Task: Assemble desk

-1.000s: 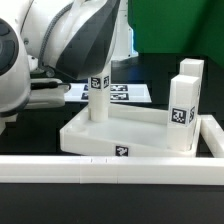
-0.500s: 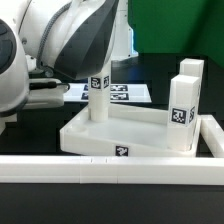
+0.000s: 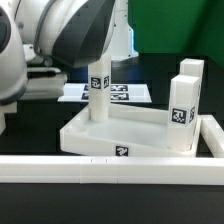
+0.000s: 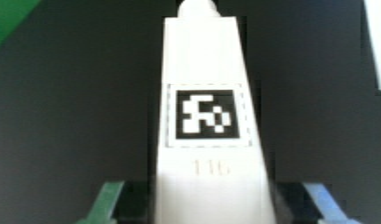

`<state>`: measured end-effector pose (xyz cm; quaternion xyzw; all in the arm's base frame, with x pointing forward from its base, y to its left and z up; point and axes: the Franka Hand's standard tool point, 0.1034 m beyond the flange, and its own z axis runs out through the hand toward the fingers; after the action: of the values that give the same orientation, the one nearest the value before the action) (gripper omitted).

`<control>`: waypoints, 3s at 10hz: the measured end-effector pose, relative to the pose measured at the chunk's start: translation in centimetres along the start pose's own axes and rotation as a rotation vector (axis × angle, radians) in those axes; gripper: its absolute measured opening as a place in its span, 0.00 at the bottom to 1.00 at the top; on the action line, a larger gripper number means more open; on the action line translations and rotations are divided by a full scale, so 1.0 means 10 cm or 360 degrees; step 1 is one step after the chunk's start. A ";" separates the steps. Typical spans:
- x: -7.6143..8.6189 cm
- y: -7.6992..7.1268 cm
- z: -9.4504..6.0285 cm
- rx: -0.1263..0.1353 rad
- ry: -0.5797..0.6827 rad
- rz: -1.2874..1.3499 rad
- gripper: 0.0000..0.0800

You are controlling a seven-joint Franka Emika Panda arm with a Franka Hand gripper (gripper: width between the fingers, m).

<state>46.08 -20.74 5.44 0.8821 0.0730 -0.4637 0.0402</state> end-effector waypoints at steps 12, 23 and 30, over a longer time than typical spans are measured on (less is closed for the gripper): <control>-0.23 -0.18 -0.73 0.0168 0.0633 0.0185 0.36; -0.20 -0.37 -1.35 0.0146 0.1813 0.0416 0.36; -0.12 -0.75 -1.70 0.0192 0.2039 0.0552 0.36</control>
Offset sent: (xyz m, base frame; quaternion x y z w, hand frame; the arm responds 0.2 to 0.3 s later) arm 0.0000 0.0000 0.0000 0.0000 0.0000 0.0000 1.0000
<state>57.96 -11.14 16.06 0.9829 -0.0864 0.1621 0.0135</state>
